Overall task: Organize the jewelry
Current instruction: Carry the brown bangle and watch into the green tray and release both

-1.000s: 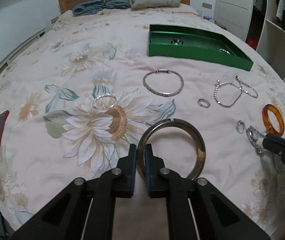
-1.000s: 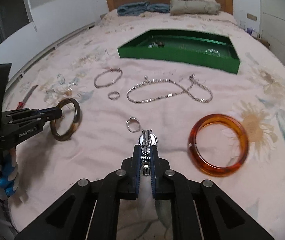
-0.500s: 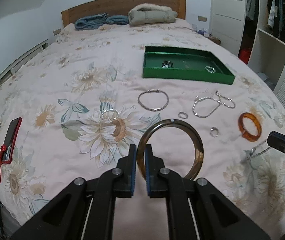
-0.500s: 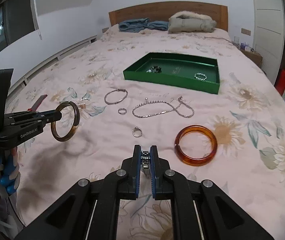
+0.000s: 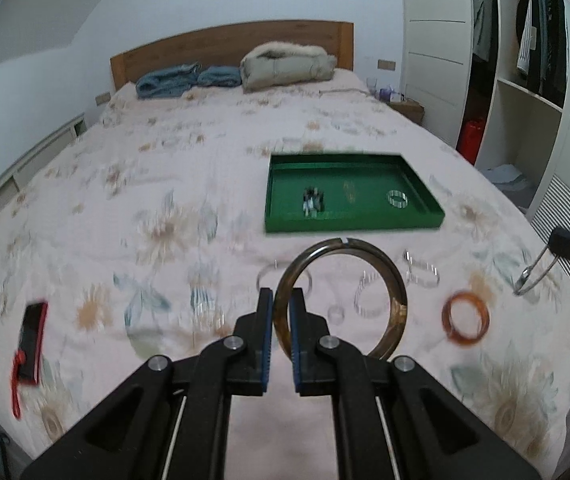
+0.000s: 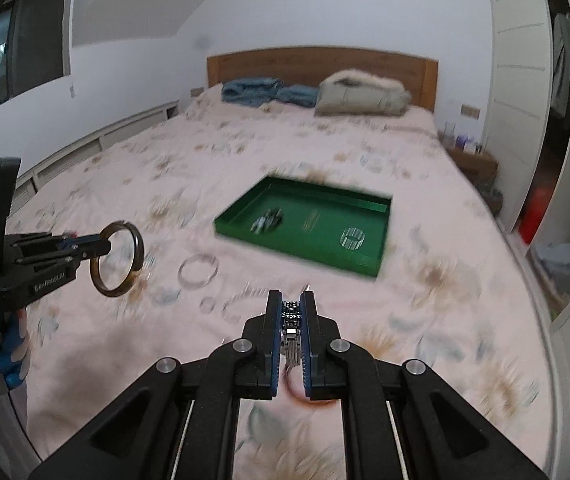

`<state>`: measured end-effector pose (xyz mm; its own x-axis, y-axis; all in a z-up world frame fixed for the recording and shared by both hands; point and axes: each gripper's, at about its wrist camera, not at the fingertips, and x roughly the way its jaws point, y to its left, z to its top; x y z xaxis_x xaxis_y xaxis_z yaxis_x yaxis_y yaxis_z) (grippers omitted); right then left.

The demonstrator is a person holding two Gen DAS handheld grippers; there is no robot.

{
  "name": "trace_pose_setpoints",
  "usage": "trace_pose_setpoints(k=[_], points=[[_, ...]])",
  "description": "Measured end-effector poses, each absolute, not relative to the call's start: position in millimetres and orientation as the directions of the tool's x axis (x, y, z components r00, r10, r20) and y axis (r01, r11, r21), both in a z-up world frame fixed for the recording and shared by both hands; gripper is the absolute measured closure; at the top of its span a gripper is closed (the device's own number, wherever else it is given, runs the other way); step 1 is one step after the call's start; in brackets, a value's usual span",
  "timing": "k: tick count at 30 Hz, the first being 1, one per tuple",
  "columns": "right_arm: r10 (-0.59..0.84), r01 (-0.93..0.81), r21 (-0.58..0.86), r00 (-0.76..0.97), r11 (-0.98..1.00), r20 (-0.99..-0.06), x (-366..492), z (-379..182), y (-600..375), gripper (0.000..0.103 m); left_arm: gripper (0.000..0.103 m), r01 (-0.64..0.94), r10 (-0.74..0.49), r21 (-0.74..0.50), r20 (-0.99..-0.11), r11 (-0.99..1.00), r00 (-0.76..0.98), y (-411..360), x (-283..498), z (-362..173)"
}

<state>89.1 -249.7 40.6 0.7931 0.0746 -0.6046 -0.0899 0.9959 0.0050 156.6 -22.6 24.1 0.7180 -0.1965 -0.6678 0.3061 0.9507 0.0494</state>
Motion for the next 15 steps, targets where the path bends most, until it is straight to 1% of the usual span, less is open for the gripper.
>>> trace_pose_setpoints(k=[4, 7, 11, 15], points=[[0.041, -0.061, -0.017, 0.821, 0.998, -0.569, 127, 72, -264, 0.095, 0.096, 0.322, -0.214, 0.041, -0.665, 0.946, 0.715, -39, 193, 39], [0.017, -0.039, -0.029, 0.831, 0.999, -0.557, 159, 81, -275, 0.095, 0.096, 0.320, -0.212, 0.037, -0.676, 0.947, 0.705, -53, 223, 39], [0.001, -0.018, -0.026, 0.825, 0.999, -0.565, 205, 74, -290, 0.095, 0.096, 0.321, -0.196, 0.053, -0.693, 0.946, 0.693, -74, 265, 26], [-0.003, -0.004, -0.011, 0.809, 1.000, -0.587, 255, 52, -302, 0.095, 0.096, 0.338, -0.196, 0.057, -0.718, 0.940, 0.667, -103, 308, 7]])
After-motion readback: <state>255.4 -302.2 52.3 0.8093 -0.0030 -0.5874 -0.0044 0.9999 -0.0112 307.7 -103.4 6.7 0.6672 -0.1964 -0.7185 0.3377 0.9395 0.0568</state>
